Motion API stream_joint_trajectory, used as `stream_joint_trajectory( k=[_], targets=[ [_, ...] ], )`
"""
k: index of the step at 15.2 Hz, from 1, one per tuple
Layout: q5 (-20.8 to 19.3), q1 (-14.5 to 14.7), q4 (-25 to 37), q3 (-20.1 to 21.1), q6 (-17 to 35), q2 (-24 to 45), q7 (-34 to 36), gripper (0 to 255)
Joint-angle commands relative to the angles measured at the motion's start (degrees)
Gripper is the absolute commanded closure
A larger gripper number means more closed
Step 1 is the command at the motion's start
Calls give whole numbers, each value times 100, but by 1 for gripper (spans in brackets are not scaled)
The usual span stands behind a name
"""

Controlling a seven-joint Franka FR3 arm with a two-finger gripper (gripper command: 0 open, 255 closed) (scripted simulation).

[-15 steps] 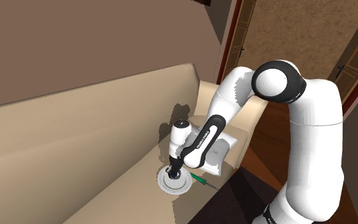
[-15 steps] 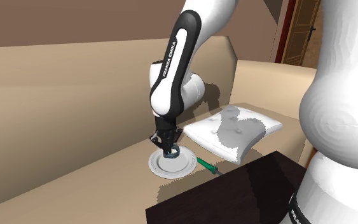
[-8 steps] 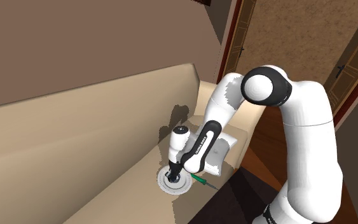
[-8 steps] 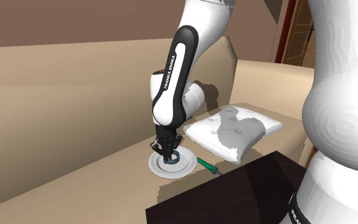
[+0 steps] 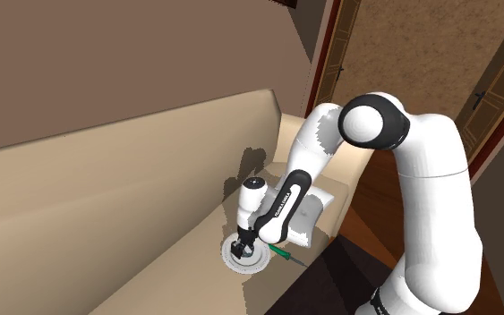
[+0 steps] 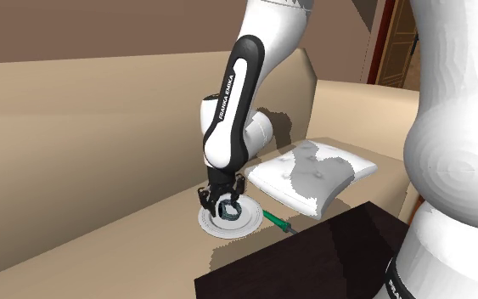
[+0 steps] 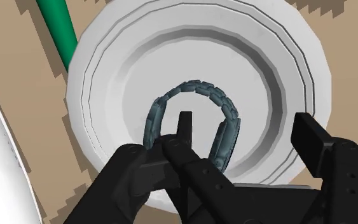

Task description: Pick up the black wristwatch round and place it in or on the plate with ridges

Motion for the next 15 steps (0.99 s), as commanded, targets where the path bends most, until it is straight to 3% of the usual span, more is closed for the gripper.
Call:
stream_joint_trajectory(
  k=[1, 4, 8, 15],
  targets=[
    [1, -2, 6, -3, -1, 6, 0, 0],
    [0, -2, -5, -3, 2, -3, 1, 0],
    [396, -410, -285, 508, -566, -825, -323, 0],
    [403, -403, -286, 502, -565, -825, -327, 0]
  ],
)
